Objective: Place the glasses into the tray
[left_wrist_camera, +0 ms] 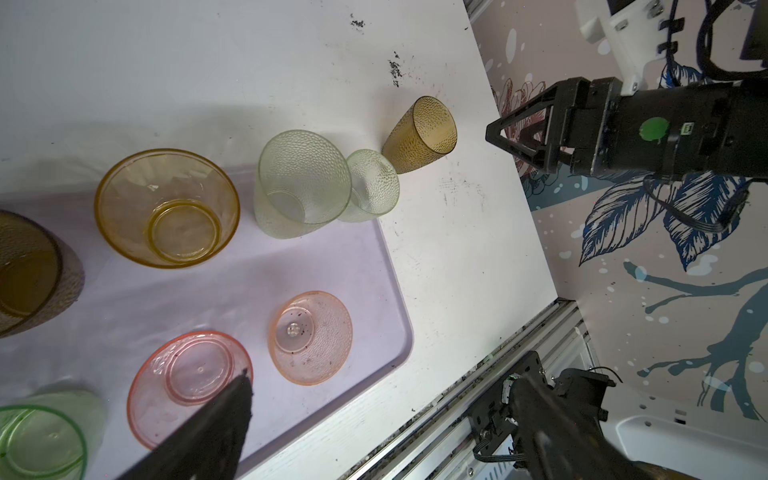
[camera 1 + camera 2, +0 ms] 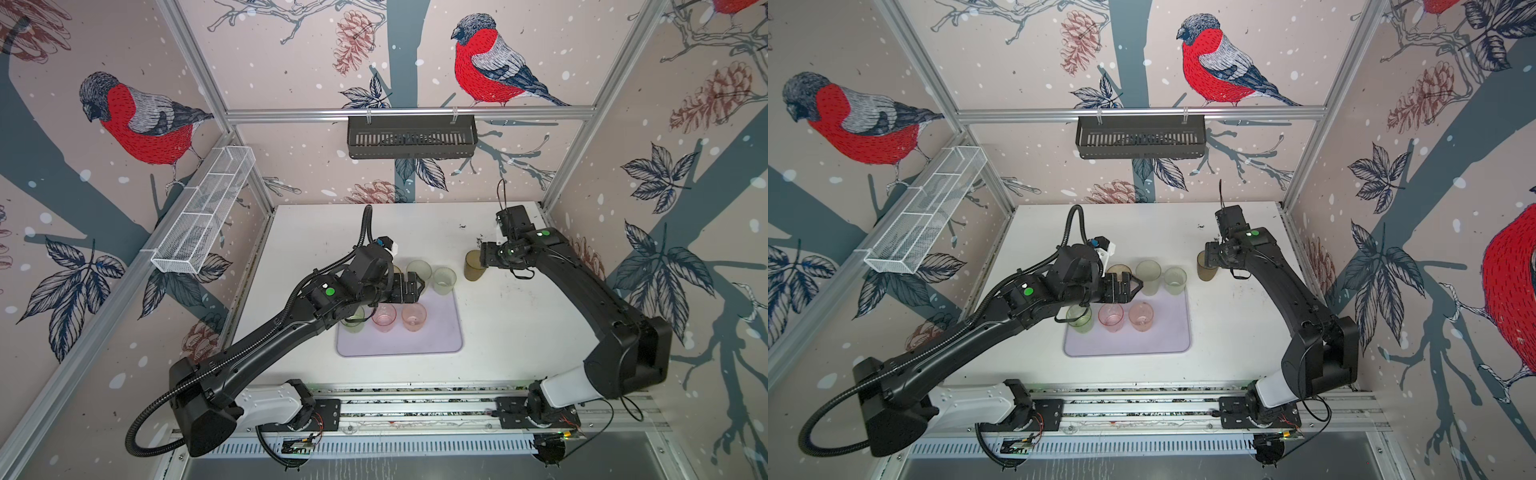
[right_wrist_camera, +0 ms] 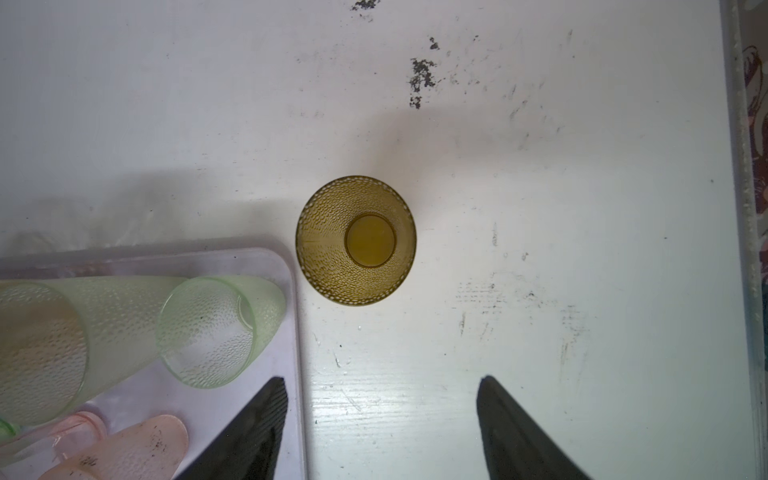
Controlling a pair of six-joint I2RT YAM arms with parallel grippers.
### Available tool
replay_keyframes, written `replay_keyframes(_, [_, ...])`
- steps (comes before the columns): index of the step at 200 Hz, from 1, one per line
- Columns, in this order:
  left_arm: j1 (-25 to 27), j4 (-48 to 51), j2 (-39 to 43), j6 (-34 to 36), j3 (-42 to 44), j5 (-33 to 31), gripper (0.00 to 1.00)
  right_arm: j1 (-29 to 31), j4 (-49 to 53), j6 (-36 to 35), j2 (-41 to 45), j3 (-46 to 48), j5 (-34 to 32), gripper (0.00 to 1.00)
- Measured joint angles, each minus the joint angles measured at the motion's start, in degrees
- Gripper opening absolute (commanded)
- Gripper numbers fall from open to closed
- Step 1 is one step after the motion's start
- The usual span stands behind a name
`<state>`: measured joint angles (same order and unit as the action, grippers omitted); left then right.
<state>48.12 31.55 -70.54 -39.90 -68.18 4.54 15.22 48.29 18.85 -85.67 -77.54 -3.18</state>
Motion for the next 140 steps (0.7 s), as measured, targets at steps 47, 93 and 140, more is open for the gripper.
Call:
replay_keyframes(47, [2.78, -1.33, -3.61, 0.96, -2.60, 0.00, 0.98, -5.01, 0.55, -2.56, -0.37, 0.00, 1.33, 0.73])
replay_keyframes(93, [5.33, -2.40, -6.21, 1.22, -4.28, -0.02, 0.98, -7.41, 0.28, -4.13, -3.41, -1.18, 2.78, 0.72])
replay_keyframes(140, [6.93, -2.78, -9.05, 2.12, -6.91, -0.07, 0.98, -7.82, -0.72, -5.57, -6.97, -2.25, 4.07, 0.70])
